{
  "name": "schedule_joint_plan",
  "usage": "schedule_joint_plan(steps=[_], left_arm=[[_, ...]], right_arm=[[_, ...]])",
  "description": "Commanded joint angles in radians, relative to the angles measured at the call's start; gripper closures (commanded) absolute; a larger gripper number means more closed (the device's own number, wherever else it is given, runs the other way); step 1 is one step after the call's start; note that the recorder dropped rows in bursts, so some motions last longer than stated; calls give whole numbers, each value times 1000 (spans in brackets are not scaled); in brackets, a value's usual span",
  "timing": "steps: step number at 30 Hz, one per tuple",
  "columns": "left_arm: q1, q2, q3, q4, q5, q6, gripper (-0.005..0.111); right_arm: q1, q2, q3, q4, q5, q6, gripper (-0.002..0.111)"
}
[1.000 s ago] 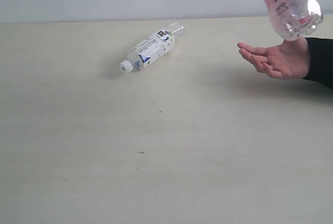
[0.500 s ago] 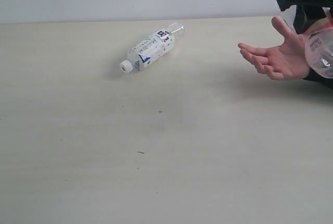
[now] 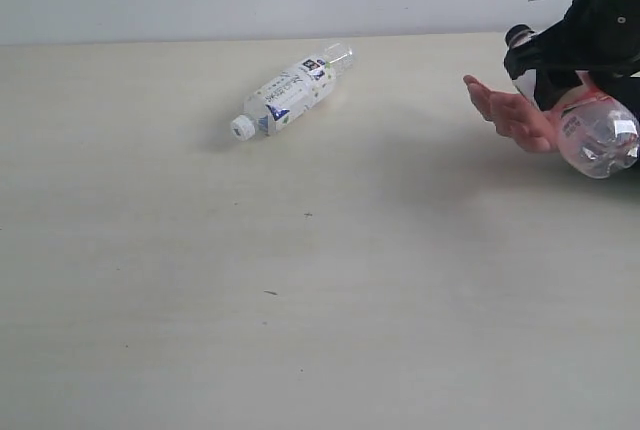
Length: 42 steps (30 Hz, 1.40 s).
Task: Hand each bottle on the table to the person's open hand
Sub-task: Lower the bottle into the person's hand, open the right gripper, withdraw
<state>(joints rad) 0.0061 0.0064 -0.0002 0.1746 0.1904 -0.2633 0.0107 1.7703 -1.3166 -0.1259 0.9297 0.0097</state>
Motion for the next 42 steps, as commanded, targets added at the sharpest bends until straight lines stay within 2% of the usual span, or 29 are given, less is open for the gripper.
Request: schedule_joint_plan(steps=[1,7,27,29,33,35,36,38,42], left_arm=[[-6,-6,0,-2,-1,1,107],[-6,-6,0,-2,-1,1,107],[-6,-6,0,-2,-1,1,107],[-6,-6,0,-2,-1,1,107],[-6,-6,0,-2,-1,1,107],[-6,-6,0,-2,-1,1,107],[-6,-6,0,-2,-1,1,107],[-6,-6,0,-2,-1,1,107],[-6,-6,0,-2,-1,1,107]], right_arm=[[-6,10,3,-31,-84,-10,108],[-6,22,3,-28,-143,-10,108],[-6,93,3,-35,-119,-10,107],[-6,93,3,-35,-119,-10,100],[-6,93,3,-35,-118,-10,76],[-6,93,3,-35,-115,-10,61],[-6,93,3,-35,-115,-10,46],[-6,93,3,-35,-110,-10,33],[-6,93,3,-35,-112,-10,23]])
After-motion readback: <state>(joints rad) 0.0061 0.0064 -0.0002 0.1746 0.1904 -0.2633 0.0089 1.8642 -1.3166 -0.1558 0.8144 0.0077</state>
